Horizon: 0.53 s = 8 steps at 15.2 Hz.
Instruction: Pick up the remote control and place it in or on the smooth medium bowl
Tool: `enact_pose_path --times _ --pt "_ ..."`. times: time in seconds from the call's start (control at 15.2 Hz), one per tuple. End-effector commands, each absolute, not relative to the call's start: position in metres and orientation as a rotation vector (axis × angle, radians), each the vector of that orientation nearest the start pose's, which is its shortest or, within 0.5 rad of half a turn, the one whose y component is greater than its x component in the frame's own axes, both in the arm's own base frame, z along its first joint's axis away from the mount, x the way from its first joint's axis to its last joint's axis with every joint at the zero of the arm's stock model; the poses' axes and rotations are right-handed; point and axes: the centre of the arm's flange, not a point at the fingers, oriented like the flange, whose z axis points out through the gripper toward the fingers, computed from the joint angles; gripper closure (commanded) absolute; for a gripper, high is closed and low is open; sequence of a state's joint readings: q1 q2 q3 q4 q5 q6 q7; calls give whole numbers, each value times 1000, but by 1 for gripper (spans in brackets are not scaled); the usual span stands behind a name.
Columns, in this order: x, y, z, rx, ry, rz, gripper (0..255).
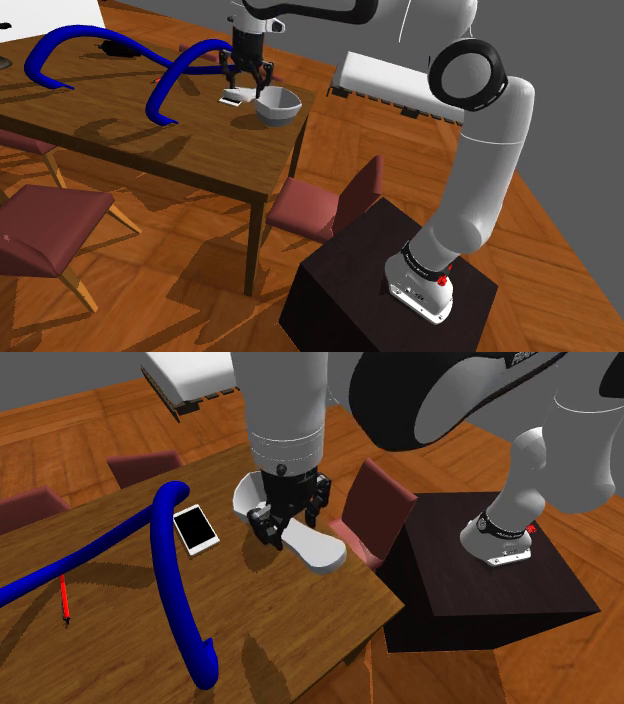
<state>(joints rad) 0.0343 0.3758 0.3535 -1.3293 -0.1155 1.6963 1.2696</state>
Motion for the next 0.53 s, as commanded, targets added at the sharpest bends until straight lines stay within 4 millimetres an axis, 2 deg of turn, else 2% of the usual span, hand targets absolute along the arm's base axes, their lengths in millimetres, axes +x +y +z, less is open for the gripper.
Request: enact_pose_path --times 0.0,0.46 --pt "641 191 535 -2818 1347 0 255" --pt "675 105 539 -2818 1347 0 255"
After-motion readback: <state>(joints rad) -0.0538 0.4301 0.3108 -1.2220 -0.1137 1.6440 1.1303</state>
